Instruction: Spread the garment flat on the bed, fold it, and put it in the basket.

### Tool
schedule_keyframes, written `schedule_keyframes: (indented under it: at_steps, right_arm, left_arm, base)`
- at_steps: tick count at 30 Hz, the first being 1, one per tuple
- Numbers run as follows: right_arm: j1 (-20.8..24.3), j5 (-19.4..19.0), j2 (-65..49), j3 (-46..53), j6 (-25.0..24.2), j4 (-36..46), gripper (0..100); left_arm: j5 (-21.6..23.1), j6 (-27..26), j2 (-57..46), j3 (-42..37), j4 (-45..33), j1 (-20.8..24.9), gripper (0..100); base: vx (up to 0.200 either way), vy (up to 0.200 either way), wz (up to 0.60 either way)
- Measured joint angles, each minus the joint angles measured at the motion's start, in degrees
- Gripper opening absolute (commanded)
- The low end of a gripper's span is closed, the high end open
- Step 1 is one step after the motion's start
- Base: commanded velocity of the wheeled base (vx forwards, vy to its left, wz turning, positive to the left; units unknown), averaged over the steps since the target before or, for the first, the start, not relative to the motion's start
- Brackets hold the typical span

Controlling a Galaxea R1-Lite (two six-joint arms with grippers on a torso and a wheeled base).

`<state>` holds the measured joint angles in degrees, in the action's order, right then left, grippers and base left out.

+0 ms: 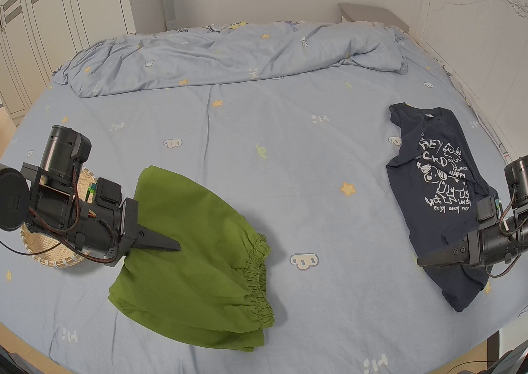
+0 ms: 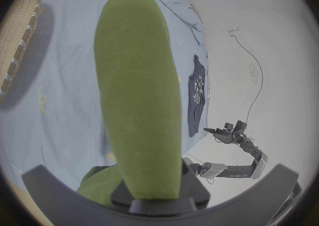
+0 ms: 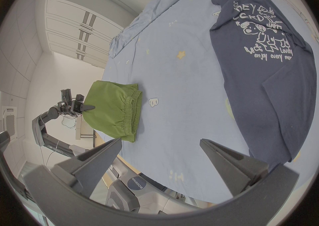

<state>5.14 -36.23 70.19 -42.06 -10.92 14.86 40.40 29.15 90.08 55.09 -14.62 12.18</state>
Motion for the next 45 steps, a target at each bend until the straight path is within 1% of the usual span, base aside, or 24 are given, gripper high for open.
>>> schedule_keyframes:
  at_steps: [8,18,25,29,32,34,37,39,41,43,45]
  right_arm:
    - [0.0,0.0,-0.5,-0.1,0.0,0.0,100]
    - [0.0,0.0,-0.6,-0.1,0.0,0.0,100]
    - [-0.1,0.0,-0.7,-0.1,0.0,0.1,100]
    - [-0.1,-0.1,-0.9,-0.2,0.0,0.2,100]
    - [0.0,-0.1,-1.1,-0.3,-0.1,0.2,100]
    - [0.0,0.0,-1.3,-0.3,-0.1,0.3,100]
    - [0.0,0.0,-1.5,-0.4,-0.1,0.3,100]
    - [0.0,-0.1,-1.6,-0.4,-0.1,0.2,100]
    - [-0.1,0.0,-1.7,-0.4,-0.1,0.2,100]
    - [-0.2,0.0,-1.8,-0.5,-0.1,0.2,100]
    - [-0.2,0.0,-1.9,-0.5,-0.1,0.2,100]
  left_arm:
    - [0.0,0.0,-0.3,-0.4,-0.1,1.1,0]
    - [0.0,0.0,-1.2,-0.7,-1.7,3.9,0]
    - [0.0,0.0,-1.7,-0.9,-1.8,5.0,0]
    - [-0.9,-0.4,-2.4,-1.4,-1.7,7.0,0]
    - [-4.0,-2.3,-3.4,-2.1,-1.8,8.9,0]
    - [-7.9,-4.1,-4.1,-2.7,-1.8,10.6,0]
    - [-16.4,-6.5,-5.0,-3.3,-1.8,13.4,0]
    - [-23.9,-8.2,-5.8,-3.6,-1.8,16.4,0]
    - [-28.4,-9.5,-6.7,-3.5,-1.7,19.6,0]
    - [-31.3,-11.0,-7.9,-3.0,-1.8,23.2,0]
    - [-32.3,-12.9,-9.2,-2.3,-1.8,25.9,0]
  base:
    - [0.000,0.200,0.00]
    - [0.000,0.200,0.00]
    - [0.000,0.200,0.00]
    - [0.000,0.000,0.00]
    - [0.000,0.000,0.00]
    - [0.000,0.000,0.00]
    - [0.000,0.000,0.00]
    - [0.000,0.000,0.00]
    - [0.000,0.000,0.00]
    - [0.000,0.000,0.00]
    - [0.000,0.000,0.00]
